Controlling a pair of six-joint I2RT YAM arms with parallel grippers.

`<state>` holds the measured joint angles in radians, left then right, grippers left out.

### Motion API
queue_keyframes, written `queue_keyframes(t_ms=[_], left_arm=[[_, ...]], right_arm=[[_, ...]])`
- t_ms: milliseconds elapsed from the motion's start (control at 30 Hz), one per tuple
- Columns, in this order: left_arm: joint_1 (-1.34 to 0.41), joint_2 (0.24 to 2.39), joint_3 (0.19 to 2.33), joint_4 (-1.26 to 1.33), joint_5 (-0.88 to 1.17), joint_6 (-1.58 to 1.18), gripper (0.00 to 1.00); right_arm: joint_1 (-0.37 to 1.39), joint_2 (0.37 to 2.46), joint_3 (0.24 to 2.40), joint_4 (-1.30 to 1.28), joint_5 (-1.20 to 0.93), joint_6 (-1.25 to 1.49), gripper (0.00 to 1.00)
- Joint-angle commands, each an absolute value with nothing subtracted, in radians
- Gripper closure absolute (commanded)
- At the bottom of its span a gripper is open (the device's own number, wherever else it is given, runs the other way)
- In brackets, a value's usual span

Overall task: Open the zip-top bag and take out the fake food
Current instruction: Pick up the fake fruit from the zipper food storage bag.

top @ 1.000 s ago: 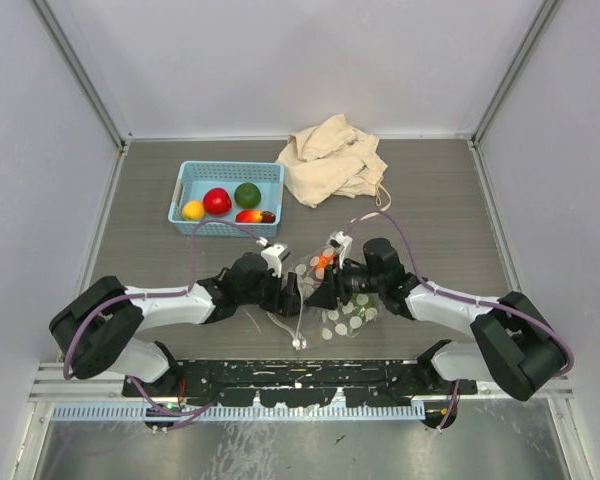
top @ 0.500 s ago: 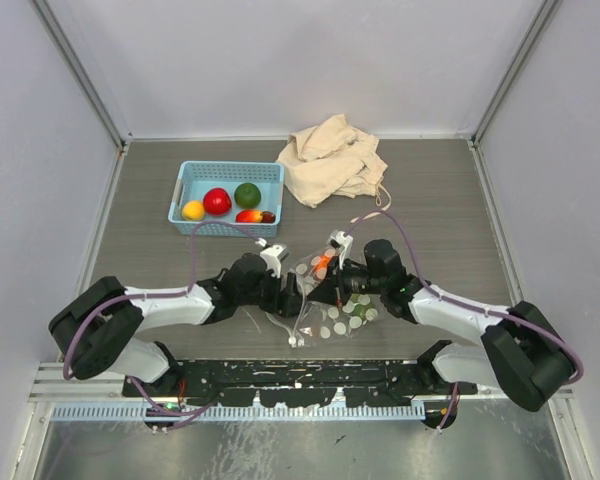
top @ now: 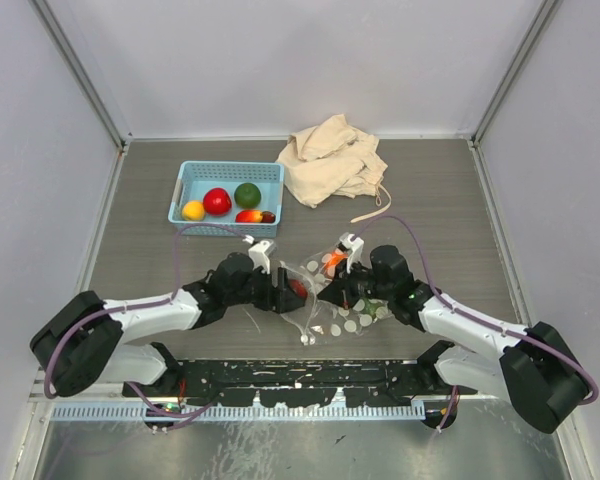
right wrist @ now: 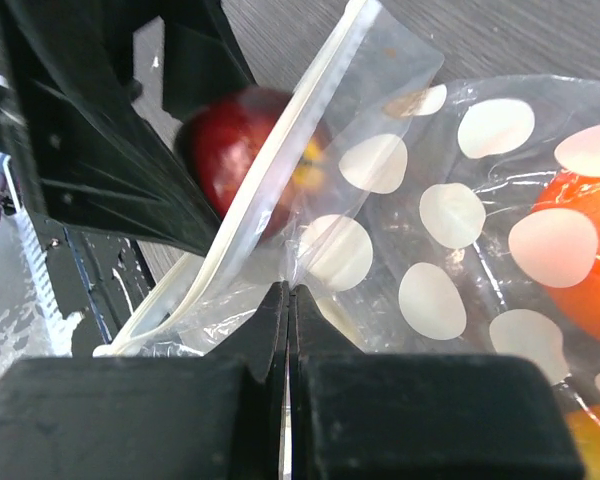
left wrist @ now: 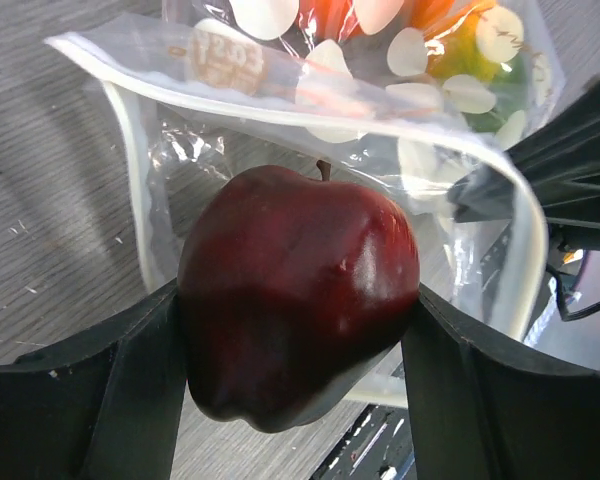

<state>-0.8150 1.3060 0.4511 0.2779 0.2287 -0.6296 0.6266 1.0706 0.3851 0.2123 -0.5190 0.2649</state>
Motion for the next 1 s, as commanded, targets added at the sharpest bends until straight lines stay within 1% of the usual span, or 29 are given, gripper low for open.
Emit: queue_keyframes(t_ms=[0,300,633,800,967], left_arm=[[-0.782,1.223,0.436,0.345,0.274,-0.681,0.89],[-0.739,1.155,0.411,0.354,0.346,-0.731,0.89],[-0.633,1.055,0.380,0.407,0.472,-0.826,0.89],[-0.518,0.986,0.396,0.349,0.510,-0.836,0.90],[-0.361,0.947,0.433,0.287,0.535,-0.842,0.91]], right_arm=[[0.628,1.034,0.369,0.238,-0.494,0.270,0.99],[0.629,1.026,0.354,0.260,-0.512,0.284,0.99],[0.629,1.013,0.344,0.268,-0.515,0.292,0.99],[0.629,1.015,0.345,0.271,-0.519,0.292,0.99],[0.629,1.013,0.345,0.272,-0.521,0.290,0.99]])
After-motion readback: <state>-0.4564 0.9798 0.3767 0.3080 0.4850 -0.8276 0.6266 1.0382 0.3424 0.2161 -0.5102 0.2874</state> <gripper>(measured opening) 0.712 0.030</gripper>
